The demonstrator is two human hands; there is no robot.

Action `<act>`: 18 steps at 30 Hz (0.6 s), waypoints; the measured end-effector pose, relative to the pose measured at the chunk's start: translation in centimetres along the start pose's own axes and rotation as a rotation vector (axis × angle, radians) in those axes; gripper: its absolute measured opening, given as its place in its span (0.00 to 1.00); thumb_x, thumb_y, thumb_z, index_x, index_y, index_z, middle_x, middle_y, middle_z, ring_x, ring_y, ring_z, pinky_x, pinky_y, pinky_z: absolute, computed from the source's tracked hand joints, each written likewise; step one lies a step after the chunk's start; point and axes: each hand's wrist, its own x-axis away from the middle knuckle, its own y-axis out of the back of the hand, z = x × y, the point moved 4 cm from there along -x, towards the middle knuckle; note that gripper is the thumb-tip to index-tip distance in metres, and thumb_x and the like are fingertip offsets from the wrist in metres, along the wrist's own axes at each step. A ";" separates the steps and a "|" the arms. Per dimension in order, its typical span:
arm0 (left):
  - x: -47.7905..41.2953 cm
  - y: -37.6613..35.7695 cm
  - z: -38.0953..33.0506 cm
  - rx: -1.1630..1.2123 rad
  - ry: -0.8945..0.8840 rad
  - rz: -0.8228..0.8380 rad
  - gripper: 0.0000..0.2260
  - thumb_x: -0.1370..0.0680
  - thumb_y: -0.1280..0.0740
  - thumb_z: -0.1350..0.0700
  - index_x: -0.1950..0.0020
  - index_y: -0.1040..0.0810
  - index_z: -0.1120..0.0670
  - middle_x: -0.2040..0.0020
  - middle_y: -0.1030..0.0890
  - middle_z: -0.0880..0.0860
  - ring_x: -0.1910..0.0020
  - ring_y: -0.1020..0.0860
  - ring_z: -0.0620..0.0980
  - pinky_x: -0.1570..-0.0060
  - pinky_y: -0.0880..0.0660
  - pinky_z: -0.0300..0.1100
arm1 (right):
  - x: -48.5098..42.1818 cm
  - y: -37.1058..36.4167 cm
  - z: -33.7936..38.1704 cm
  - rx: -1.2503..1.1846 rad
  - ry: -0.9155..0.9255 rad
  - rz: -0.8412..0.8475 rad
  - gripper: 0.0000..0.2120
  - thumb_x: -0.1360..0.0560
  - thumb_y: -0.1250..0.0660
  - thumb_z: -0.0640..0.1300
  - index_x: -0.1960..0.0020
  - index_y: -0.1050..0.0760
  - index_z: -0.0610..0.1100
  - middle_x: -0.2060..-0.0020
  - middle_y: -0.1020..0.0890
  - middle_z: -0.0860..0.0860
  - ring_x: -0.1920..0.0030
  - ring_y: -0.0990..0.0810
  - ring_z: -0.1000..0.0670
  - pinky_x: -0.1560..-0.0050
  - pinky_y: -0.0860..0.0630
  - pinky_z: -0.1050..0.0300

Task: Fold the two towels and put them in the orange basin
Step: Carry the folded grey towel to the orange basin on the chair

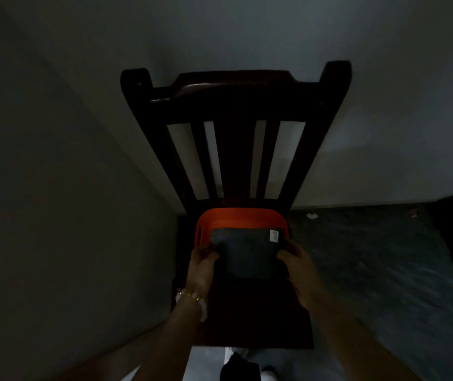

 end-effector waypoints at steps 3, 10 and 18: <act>-4.2 -1.0 -0.3 0.016 0.005 0.021 0.16 0.23 0.37 0.60 0.35 0.29 0.56 0.40 0.24 0.56 0.42 0.26 0.55 0.42 0.29 0.46 | -4.4 -1.2 -0.3 0.054 -0.018 -0.012 0.19 0.21 0.41 0.37 0.31 0.32 0.45 0.37 0.25 0.48 0.41 0.24 0.46 0.42 0.25 0.50; -12.3 -2.4 1.8 -0.060 0.092 0.078 0.25 0.23 0.37 0.62 0.26 0.39 0.58 0.29 0.33 0.57 0.31 0.33 0.57 0.33 0.36 0.47 | -12.6 -3.1 -3.6 0.181 -0.115 -0.029 0.15 0.21 0.39 0.36 0.35 0.28 0.42 0.40 0.23 0.43 0.51 0.22 0.49 0.59 0.25 0.63; -15.8 -3.5 3.4 -0.186 0.162 0.151 0.28 0.22 0.37 0.60 0.24 0.44 0.56 0.26 0.39 0.58 0.28 0.39 0.58 0.29 0.41 0.50 | -16.6 -4.2 -5.8 0.186 -0.147 -0.068 0.15 0.22 0.36 0.44 0.36 0.26 0.43 0.41 0.21 0.45 0.45 0.21 0.47 0.57 0.24 0.63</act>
